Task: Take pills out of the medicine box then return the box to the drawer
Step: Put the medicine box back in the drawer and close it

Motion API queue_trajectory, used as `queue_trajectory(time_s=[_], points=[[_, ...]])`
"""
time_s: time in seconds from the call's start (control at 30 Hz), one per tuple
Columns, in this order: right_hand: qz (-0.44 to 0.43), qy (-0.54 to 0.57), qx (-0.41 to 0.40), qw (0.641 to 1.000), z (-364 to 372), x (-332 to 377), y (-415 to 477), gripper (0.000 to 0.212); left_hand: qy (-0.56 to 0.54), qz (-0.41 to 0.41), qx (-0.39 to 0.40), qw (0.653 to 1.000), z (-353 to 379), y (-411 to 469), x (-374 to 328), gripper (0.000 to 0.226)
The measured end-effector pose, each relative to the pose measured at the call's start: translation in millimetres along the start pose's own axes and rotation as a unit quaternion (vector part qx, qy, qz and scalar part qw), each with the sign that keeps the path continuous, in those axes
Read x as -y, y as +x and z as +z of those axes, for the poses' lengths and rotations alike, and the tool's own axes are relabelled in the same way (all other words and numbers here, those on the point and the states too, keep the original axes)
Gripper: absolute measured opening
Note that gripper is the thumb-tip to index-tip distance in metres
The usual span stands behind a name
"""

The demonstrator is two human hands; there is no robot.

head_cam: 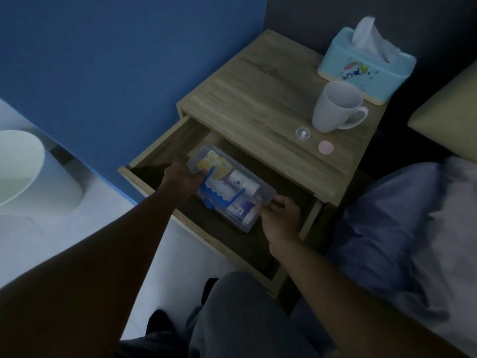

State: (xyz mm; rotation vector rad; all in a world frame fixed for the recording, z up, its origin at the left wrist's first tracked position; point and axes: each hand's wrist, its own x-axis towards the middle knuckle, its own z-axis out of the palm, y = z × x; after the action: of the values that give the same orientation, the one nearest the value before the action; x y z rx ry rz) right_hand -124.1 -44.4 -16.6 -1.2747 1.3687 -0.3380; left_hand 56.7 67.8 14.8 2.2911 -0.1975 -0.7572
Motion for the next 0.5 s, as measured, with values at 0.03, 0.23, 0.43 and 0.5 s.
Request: queue_trajectory(time_s=[0.03,0.23,0.43,0.5], points=[[0.001,-0.006,0.0,1.0,1.8,-0.8,3.4,0.043,0.001,-0.006,0.0,1.0,1.1,1.3,-1.4,0.054],[-0.015,-0.06,0.001,0.998,6.0,-12.5,9.6,0.042,0.028,-0.018,0.005,0.999,7.3,6.2,-3.7,0.057],[-0.03,-0.111,0.021,0.993,2.8,-5.3,4.8,0.05,0.031,0.012,0.016,0.999,8.4,6.9,7.4,0.062],[-0.06,-0.141,0.017,0.988,0.0,0.4,-2.0,0.056,0.045,0.044,0.001,0.998,9.2,2.2,14.1,0.068]])
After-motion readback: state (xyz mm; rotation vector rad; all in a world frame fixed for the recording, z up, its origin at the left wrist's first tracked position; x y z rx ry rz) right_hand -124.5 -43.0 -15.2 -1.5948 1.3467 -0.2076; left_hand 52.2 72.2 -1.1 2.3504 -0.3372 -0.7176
